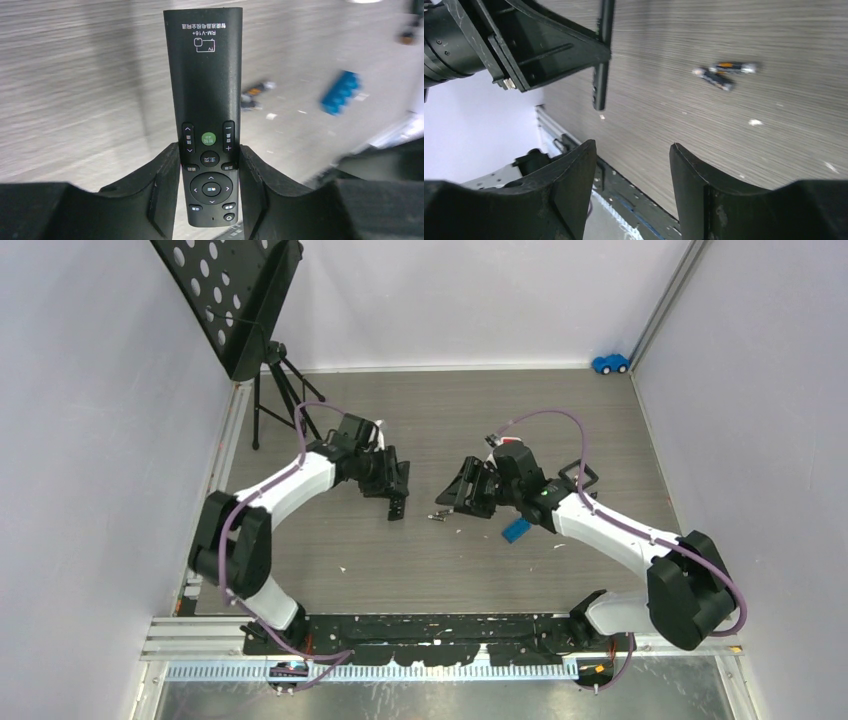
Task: Load the batteries into the remote control
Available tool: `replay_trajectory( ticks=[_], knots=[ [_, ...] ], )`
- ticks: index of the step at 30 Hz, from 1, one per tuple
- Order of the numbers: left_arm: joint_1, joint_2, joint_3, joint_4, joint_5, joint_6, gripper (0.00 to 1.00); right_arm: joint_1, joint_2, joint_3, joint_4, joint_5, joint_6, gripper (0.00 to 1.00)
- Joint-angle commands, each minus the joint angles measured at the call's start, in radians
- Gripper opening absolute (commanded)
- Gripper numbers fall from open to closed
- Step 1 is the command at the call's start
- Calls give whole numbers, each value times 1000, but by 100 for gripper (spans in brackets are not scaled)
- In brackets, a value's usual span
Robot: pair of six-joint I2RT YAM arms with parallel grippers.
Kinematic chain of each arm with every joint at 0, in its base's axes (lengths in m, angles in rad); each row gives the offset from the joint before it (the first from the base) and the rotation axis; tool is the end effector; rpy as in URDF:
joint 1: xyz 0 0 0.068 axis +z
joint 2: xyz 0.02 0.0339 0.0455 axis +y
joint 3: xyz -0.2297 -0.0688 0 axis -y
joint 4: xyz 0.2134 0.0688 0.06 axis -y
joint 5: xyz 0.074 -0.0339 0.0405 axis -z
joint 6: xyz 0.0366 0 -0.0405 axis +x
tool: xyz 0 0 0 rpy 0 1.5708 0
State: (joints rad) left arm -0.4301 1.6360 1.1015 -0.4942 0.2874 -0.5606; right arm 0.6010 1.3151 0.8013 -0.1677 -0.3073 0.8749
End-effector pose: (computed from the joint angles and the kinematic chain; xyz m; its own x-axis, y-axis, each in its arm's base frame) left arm 0.2733 -0.1368 0.1922 -0.9427 -0.1285 -0.3079 0.0373 0.8765 -0.4800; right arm 0.2097 0.1572 0.2145 -0.8954 0.2730 -0.3516 -0.0710 0.6922 0.7182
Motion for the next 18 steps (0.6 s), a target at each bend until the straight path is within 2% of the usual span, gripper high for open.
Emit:
replay_trajectory(
  ticks=[1, 7, 18],
  knots=[
    [-2, -134, -49, 160, 238, -138, 0, 43, -49, -34, 276, -47, 138, 63],
    [-2, -237, -124, 336, 358, -303, 0, 73, -68, -74, 433, -53, 252, 68],
    [-1, -300, -205, 667, 486, -556, 0, 90, -61, -106, 597, -110, 349, 69]
  ],
)
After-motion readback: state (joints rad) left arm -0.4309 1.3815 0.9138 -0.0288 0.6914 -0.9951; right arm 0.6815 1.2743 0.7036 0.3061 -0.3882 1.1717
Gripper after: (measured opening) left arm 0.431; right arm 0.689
